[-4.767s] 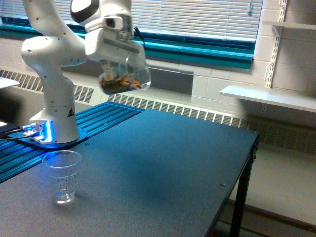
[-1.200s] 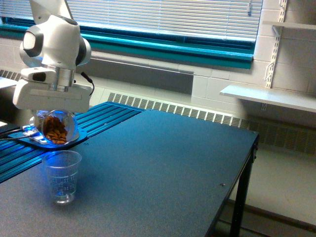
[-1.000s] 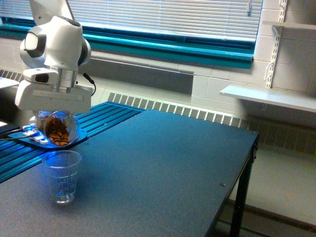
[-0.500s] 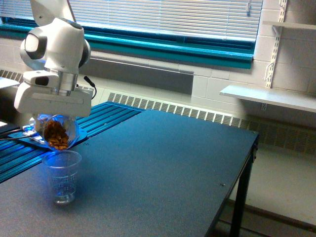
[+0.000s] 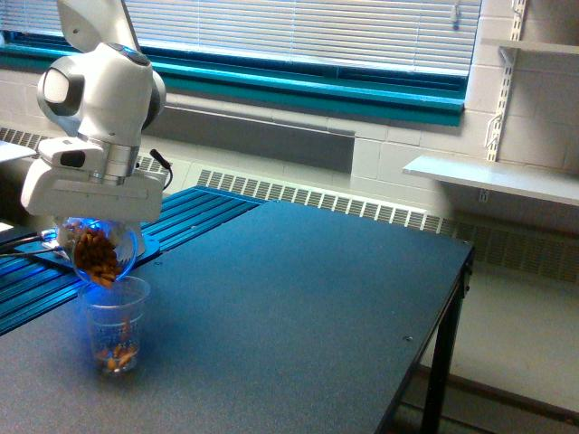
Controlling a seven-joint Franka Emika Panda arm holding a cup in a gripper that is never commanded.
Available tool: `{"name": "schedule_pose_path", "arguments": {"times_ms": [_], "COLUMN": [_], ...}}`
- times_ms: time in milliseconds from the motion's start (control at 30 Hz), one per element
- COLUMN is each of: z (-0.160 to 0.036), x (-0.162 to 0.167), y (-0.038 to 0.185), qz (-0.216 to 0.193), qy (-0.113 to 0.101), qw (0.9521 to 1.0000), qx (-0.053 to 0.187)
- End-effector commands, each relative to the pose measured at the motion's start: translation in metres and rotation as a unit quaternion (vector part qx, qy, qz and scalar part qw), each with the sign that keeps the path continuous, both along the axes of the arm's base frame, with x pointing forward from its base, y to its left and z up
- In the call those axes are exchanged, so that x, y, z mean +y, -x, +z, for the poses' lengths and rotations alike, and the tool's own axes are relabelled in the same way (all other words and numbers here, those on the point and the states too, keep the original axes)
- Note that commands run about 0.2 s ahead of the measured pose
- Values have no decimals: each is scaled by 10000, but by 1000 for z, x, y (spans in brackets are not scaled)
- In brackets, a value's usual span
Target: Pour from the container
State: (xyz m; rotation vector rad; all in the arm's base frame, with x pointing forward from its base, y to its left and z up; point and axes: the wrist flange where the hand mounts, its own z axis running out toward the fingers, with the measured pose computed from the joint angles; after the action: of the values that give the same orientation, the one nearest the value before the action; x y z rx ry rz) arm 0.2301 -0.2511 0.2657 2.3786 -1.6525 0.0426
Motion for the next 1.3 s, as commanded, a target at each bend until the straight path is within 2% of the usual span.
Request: {"name": "schedule_pose_path", "arguments": {"times_ms": [33,433,1300], "z": [4,6,10], "x": [-1,2,-1], "y": [-10,-17,-12], "qz": [110,262,378], "qy": [92,127,173], "qw": [9999,9996,9987], "qx": [5,68,309]}}
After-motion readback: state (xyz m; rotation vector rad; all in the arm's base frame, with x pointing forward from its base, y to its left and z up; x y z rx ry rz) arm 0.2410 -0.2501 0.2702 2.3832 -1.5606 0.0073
